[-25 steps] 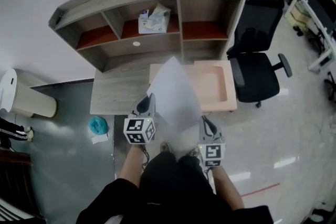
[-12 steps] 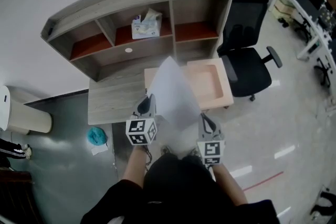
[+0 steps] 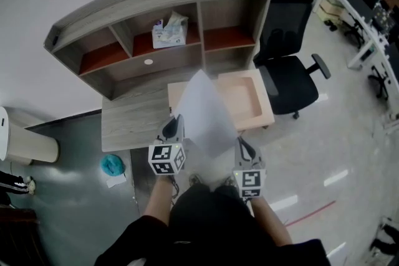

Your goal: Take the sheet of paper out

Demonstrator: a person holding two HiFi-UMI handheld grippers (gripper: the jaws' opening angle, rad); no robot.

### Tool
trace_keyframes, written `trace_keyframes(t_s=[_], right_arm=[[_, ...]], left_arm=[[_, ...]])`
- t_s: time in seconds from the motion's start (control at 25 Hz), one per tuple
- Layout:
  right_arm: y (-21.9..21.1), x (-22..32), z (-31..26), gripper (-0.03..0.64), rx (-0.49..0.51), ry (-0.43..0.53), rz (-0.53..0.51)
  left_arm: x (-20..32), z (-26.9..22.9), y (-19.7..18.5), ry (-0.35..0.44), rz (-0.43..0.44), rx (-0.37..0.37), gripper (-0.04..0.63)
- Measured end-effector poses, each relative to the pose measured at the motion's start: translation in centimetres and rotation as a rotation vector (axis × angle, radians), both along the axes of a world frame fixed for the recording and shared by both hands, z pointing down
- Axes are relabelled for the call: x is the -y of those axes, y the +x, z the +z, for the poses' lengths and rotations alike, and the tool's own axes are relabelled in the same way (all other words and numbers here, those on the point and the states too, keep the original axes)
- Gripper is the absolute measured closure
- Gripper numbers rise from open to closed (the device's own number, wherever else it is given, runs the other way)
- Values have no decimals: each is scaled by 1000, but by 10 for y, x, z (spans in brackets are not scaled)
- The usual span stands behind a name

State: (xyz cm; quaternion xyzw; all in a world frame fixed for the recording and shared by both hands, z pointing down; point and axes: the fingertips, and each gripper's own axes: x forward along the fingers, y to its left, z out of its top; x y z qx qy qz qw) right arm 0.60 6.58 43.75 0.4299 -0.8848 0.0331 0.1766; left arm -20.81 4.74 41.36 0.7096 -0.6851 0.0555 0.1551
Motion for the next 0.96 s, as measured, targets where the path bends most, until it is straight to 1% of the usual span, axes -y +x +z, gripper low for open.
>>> trace_keyframes(t_s=[0.16,0.32,0.72,0.96], right_arm=[[0,-1,2,600,-5,-7,6],[-1,-3,4,600,-15,-12,0],[-1,-3,7,600,2,-40,0],[3,4,0,600,26,-17,13]], left_arm=[[-1,-1,-1,9,4,-10,552],[-5,2,-2,-1,8,-9,551],[-2,6,0,-15,20,-3,551],[2,7,6,-24,30,2,551]])
